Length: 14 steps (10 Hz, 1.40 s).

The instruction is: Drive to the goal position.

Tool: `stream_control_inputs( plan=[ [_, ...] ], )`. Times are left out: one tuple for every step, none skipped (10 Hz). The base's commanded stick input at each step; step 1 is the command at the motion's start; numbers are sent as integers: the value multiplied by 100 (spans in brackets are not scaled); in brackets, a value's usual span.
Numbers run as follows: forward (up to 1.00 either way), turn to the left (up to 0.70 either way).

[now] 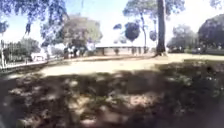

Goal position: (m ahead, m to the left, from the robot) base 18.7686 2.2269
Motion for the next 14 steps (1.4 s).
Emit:
stream_control_inputs(
  plan=[
    [70,0],
    [70,0],
    [70,0],
    [70,0],
    [70,0],
    [70,15],
    [70,29],
    [70,23],
    [70,0],
    [70,0],
    [70,0],
    [70,0],
    [70,0],
    [70,0]
  ],
)
